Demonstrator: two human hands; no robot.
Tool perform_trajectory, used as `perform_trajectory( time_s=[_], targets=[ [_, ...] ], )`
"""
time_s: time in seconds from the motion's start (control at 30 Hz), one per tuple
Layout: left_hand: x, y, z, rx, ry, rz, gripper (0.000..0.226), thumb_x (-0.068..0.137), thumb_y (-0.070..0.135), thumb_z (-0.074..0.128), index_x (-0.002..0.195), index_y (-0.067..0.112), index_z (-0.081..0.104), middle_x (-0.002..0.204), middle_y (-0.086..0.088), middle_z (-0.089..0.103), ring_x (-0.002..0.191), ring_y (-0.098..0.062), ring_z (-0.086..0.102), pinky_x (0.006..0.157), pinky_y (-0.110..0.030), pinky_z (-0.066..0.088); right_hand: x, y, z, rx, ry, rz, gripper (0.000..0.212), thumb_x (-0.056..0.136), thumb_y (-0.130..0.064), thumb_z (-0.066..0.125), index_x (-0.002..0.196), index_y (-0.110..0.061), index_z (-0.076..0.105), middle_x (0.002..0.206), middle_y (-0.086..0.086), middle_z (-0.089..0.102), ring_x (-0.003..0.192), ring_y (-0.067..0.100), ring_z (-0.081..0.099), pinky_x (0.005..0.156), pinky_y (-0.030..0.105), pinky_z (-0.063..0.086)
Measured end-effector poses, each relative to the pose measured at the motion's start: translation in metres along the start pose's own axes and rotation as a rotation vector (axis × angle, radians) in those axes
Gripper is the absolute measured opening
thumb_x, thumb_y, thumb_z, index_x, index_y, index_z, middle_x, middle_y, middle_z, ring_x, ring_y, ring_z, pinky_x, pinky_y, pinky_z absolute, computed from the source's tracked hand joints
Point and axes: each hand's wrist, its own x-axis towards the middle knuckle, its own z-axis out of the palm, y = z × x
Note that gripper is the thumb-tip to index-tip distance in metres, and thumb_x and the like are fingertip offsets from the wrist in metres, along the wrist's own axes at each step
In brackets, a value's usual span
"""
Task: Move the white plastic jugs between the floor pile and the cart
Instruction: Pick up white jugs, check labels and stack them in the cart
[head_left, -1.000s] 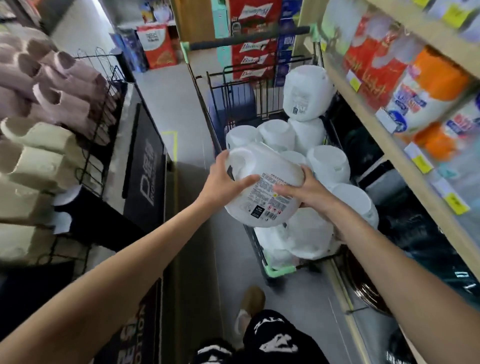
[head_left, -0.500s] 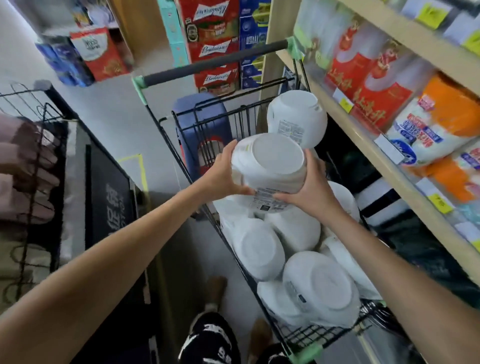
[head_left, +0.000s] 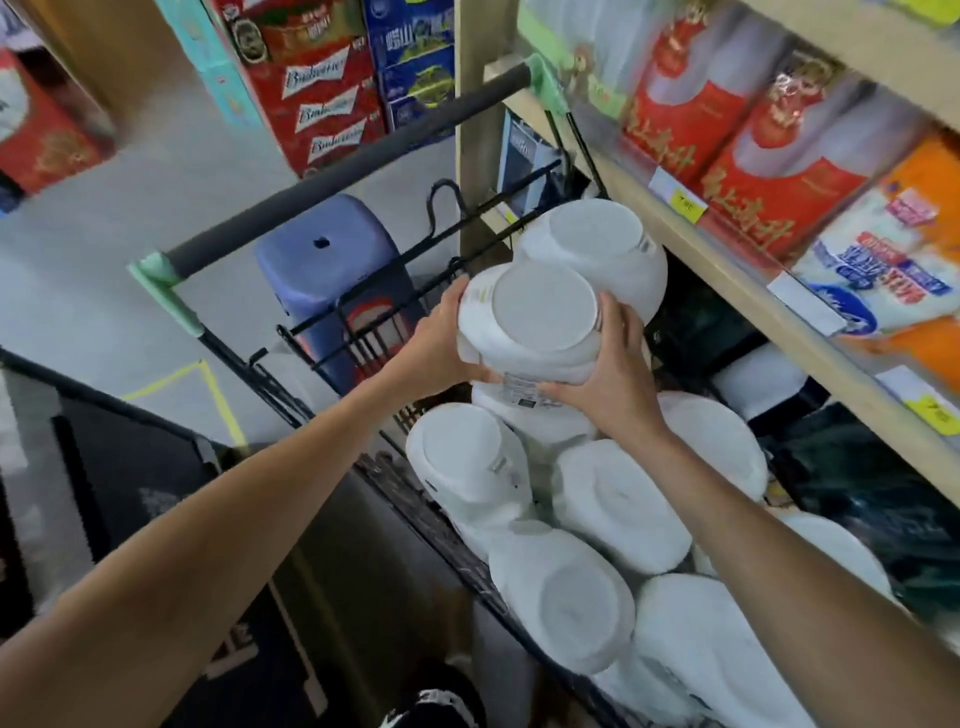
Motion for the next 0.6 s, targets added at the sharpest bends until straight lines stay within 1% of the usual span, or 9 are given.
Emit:
perform_trajectory(
  time_s=[0.03, 0.1, 0.2, 0.3, 0.37, 0.43, 0.53, 0.6],
  targets=[
    [0.004, -0.003, -0.001, 0.005, -0.009, -0.001, 0.124, 0.064, 0.038, 0.086, 0.151, 0.021, 0.0, 0.153, -0.003, 0.027, 0.139, -0.026, 0.029, 0.114, -0.05, 0.026, 0.002, -0.001, 0.004, 0.0, 0.0, 0.023, 0.122, 0.055, -0.037, 0.092, 0.149, -0.02, 0.016, 0.149, 0.006, 0.022, 0.135, 0.024, 0.032, 0.091, 0.034, 0.043],
    [0.008, -0.01, -0.001, 0.033, -0.004, -0.003, 0.119, 0.068, 0.037, 0.084, 0.152, 0.021, 0.001, 0.153, -0.005, 0.02, 0.141, -0.028, 0.022, 0.117, -0.047, 0.022, 0.003, -0.003, 0.013, -0.011, 0.016, 0.06, 0.122, 0.056, -0.038, 0.092, 0.15, -0.021, 0.016, 0.15, 0.006, 0.022, 0.136, 0.024, 0.031, 0.093, 0.038, 0.044],
    [0.007, -0.013, -0.001, 0.085, 0.041, 0.091, 0.111, 0.071, 0.036, 0.082, 0.152, 0.02, 0.007, 0.15, -0.007, 0.013, 0.14, -0.03, 0.016, 0.118, -0.046, 0.018, 0.006, -0.012, 0.023, -0.05, 0.045, 0.079, 0.12, 0.056, -0.04, 0.091, 0.149, -0.021, 0.018, 0.147, 0.008, 0.026, 0.134, 0.027, 0.032, 0.093, 0.042, 0.046],
    [0.009, -0.003, -0.003, 0.071, 0.039, 0.156, 0.111, 0.071, 0.039, 0.082, 0.152, 0.019, 0.009, 0.154, -0.006, 0.007, 0.143, -0.029, 0.005, 0.117, -0.044, 0.011, 0.014, -0.02, 0.026, -0.133, 0.02, 0.071, 0.119, 0.056, -0.048, 0.088, 0.148, -0.017, 0.02, 0.143, 0.009, 0.029, 0.131, 0.031, 0.036, 0.087, 0.045, 0.049],
    [0.012, 0.005, -0.005, 0.089, 0.027, 0.154, 0.108, 0.07, 0.039, 0.082, 0.151, 0.02, 0.014, 0.155, -0.005, 0.006, 0.143, -0.028, 0.003, 0.117, -0.047, 0.015, 0.016, -0.021, 0.028, -0.156, 0.006, 0.092, 0.119, 0.056, -0.051, 0.087, 0.148, -0.019, 0.019, 0.144, 0.008, 0.028, 0.131, 0.031, 0.037, 0.085, 0.046, 0.05],
    [0.013, 0.007, -0.007, 0.138, 0.024, 0.146, 0.104, 0.07, 0.041, 0.082, 0.15, 0.022, 0.019, 0.155, -0.003, 0.008, 0.142, -0.028, 0.007, 0.114, -0.05, 0.024, 0.016, -0.02, 0.028, -0.154, -0.002, 0.116, 0.119, 0.056, -0.051, 0.087, 0.148, -0.021, 0.017, 0.144, 0.007, 0.027, 0.13, 0.032, 0.037, 0.086, 0.047, 0.049],
    [0.013, 0.008, -0.01, 0.194, 0.021, 0.112, 0.102, 0.07, 0.044, 0.081, 0.149, 0.025, 0.019, 0.155, 0.0, 0.01, 0.141, -0.026, 0.012, 0.107, -0.051, 0.034, 0.018, -0.021, 0.027, -0.15, -0.029, 0.137, 0.118, 0.057, -0.049, 0.087, 0.148, -0.022, 0.018, 0.145, 0.006, 0.026, 0.13, 0.033, 0.037, 0.085, 0.047, 0.049],
    [0.014, 0.008, -0.012, 0.214, 0.01, 0.082, 0.103, 0.069, 0.045, 0.081, 0.149, 0.026, 0.019, 0.154, 0.002, 0.012, 0.141, -0.025, 0.015, 0.106, -0.051, 0.036, 0.021, -0.022, 0.025, -0.146, -0.055, 0.138, 0.118, 0.058, -0.049, 0.087, 0.148, -0.023, 0.016, 0.145, 0.005, 0.025, 0.13, 0.032, 0.036, 0.085, 0.046, 0.048]
  ],
)
